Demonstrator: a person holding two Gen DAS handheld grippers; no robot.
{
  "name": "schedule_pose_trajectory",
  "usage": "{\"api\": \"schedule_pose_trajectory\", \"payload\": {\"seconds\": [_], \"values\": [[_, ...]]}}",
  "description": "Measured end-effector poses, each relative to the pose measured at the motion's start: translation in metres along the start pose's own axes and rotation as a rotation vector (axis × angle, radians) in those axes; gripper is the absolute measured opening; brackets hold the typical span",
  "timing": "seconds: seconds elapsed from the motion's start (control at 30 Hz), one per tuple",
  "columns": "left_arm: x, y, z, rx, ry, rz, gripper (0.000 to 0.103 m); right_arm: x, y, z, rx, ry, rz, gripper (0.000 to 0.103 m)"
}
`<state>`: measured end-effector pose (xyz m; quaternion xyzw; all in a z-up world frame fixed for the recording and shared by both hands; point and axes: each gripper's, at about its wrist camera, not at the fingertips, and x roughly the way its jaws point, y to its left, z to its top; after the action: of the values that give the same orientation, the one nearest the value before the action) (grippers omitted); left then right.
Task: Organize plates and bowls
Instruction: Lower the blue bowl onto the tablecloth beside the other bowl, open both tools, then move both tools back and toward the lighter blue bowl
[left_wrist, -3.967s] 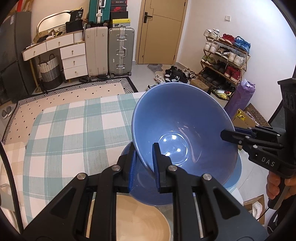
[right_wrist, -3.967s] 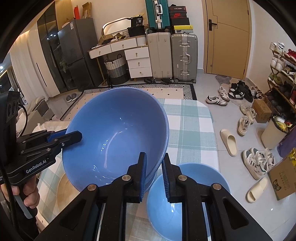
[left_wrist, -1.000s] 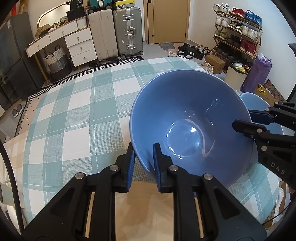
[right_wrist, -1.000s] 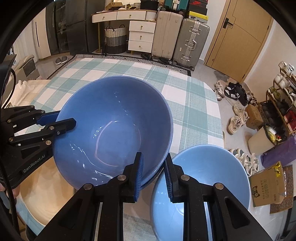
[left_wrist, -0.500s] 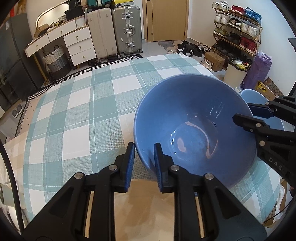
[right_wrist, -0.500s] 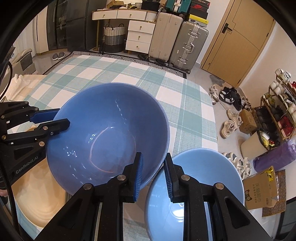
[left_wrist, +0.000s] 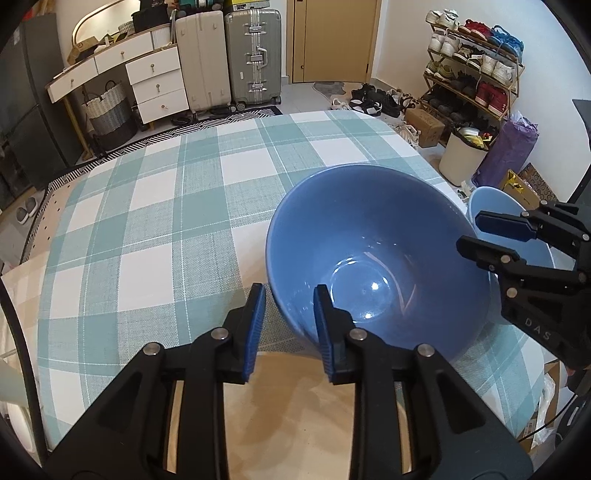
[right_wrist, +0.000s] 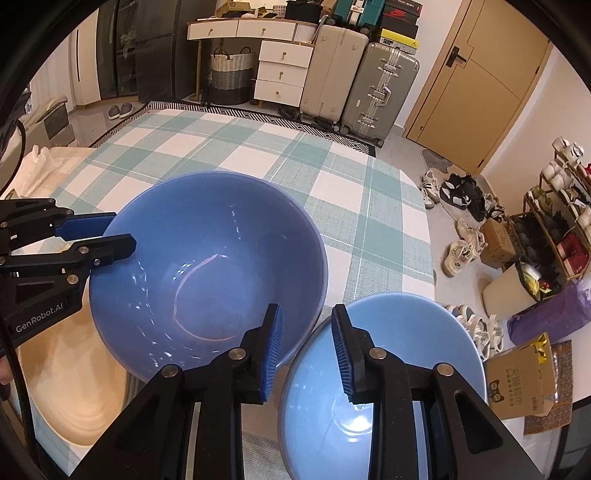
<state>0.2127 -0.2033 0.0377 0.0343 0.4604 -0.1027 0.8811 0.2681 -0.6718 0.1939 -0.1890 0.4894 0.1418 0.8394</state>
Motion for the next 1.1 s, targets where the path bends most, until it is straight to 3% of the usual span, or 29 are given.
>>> {"api": "schedule_pose_trajectory", "payload": {"seconds": [0.1, 0.2, 0.33, 0.37, 0.5, 0.57, 0.63, 1.1], "values": [[-0.006, 0.001, 0.0, -0.015, -0.014, -0.008, 0.039, -0.003, -0.002, 0.0, 0.01, -0.008, 0.01, 0.033], [-0.014, 0.002, 0.0, -0.023, -0.027, -0.013, 0.05, -0.006, -0.003, 0.002, 0.023, -0.018, 0.019, 0.045], [-0.029, 0.003, 0.0, -0.04, -0.05, -0.036, 0.076, -0.014, -0.007, 0.003, 0.052, -0.04, 0.048, 0.075], [-0.034, 0.004, 0.0, -0.045, -0.059, -0.045, 0.076, -0.018, -0.008, 0.003, 0.06, -0.053, 0.054, 0.082], [-0.046, 0.003, 0.0, -0.056, -0.059, -0.073, 0.081, -0.029, -0.013, 0.004, 0.085, -0.071, 0.036, 0.091], [-0.053, 0.002, 0.0, -0.063, -0.067, -0.085, 0.087, -0.036, -0.019, 0.004, 0.113, -0.089, 0.042, 0.1], [-0.06, 0.001, 0.0, -0.066, -0.076, -0.079, 0.1, -0.044, -0.025, 0.004, 0.136, -0.109, 0.054, 0.102], [-0.096, -0.024, -0.015, -0.083, -0.096, -0.095, 0.101, -0.099, -0.061, -0.014, 0.214, -0.187, 0.071, 0.102]]}}
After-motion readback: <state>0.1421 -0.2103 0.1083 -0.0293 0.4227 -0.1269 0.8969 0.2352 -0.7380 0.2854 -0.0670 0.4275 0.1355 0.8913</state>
